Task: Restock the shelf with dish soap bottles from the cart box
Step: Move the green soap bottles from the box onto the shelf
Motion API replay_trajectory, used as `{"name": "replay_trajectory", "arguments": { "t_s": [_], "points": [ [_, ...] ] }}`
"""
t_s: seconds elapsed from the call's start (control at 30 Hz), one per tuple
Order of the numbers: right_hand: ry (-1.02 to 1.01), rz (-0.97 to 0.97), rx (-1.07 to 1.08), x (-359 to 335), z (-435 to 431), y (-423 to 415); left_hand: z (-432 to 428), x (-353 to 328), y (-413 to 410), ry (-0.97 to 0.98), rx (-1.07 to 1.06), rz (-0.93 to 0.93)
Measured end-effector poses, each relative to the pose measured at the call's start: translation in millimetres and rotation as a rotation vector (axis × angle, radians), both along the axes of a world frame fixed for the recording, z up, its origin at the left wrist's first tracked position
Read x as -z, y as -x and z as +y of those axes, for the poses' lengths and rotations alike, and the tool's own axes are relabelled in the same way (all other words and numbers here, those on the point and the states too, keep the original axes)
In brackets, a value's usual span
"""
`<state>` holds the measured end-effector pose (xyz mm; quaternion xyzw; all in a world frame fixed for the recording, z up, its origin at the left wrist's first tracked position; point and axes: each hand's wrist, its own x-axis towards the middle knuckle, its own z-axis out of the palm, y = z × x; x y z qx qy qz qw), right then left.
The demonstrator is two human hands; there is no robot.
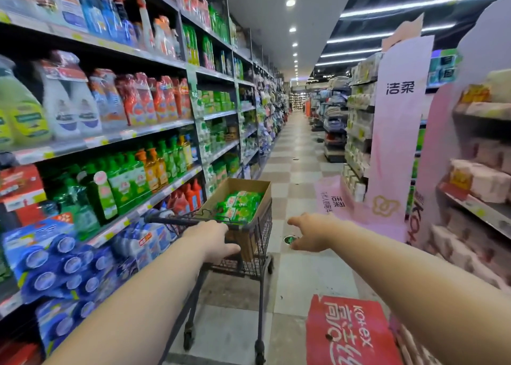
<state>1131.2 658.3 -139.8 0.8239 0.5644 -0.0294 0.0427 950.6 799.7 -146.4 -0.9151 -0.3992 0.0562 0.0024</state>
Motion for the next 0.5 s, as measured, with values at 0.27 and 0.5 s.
{"name": "replay_trajectory", "arguments": {
  "t_s": [0.27,0.5],
  "points": [
    [0.034,-0.005,0.001,4,54,-107,57,8,-109,-0.029,0.017,-0.014],
    [0.037,-0.008,0.029,13,108,-183,129,26,-189,-0.021,0.042,-0.019]
  ]
}}
